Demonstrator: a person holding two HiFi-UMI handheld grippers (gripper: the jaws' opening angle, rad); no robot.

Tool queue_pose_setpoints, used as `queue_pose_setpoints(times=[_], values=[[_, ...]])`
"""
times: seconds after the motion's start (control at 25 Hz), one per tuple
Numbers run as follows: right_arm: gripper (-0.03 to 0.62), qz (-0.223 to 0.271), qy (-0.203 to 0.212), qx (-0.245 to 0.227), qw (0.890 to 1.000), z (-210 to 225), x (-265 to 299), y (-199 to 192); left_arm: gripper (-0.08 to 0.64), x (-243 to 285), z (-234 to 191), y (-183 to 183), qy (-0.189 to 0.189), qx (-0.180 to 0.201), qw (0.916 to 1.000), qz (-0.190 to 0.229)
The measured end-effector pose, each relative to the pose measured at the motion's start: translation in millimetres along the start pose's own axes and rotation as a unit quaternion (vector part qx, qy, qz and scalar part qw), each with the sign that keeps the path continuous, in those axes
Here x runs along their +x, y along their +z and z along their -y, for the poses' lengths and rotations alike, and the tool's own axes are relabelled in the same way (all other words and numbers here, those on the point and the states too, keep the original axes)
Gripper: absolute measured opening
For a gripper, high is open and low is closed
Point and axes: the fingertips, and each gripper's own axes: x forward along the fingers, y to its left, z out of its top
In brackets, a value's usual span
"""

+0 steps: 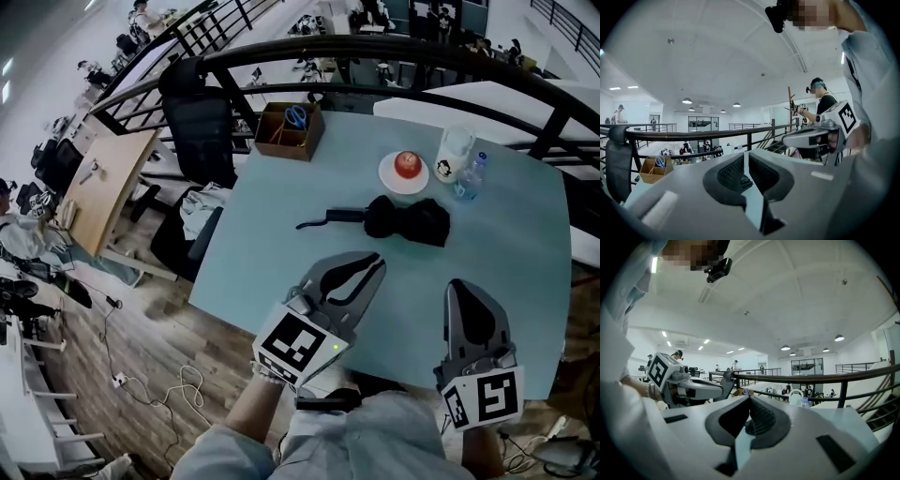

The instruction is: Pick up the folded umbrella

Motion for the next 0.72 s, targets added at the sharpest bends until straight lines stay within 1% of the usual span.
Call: queue_pose_setpoints(times=[0.16, 0.28, 0.4, 0.56, 0.64, 0.72], values=[[0.000, -0.006, -0.003, 0.007, 1.000, 22, 7, -9, 0.041, 38, -15, -23, -0.006, 0.042, 0.9977, -0.053], [0.000, -0.013, -0.008, 0.015, 1.000, 37, 8, -16, 0.097, 66, -19, -46, -0.029, 0.083, 0.9908, -0.104], [0.000, -0.018, -0.010, 0.023, 1.000, 48, 8, -22, 0.147, 87, -21, -71, -0.051, 0.124, 0.9786, -0.156], [0.000, -0.021, -0.007, 0.028, 0.999, 58, 10, -25, 0.178, 111, -28, -90, -0.079, 0.164, 0.9629, -0.199], [0.000, -0.024, -0.007, 0.030, 0.999, 62, 11, -28, 0.189, 123, -34, -102, -0.090, 0.184, 0.9534, -0.221], [0.000, -0.028, -0.008, 0.033, 0.999, 66, 13, -30, 0.192, 134, -41, -118, -0.102, 0.203, 0.9420, -0.247]])
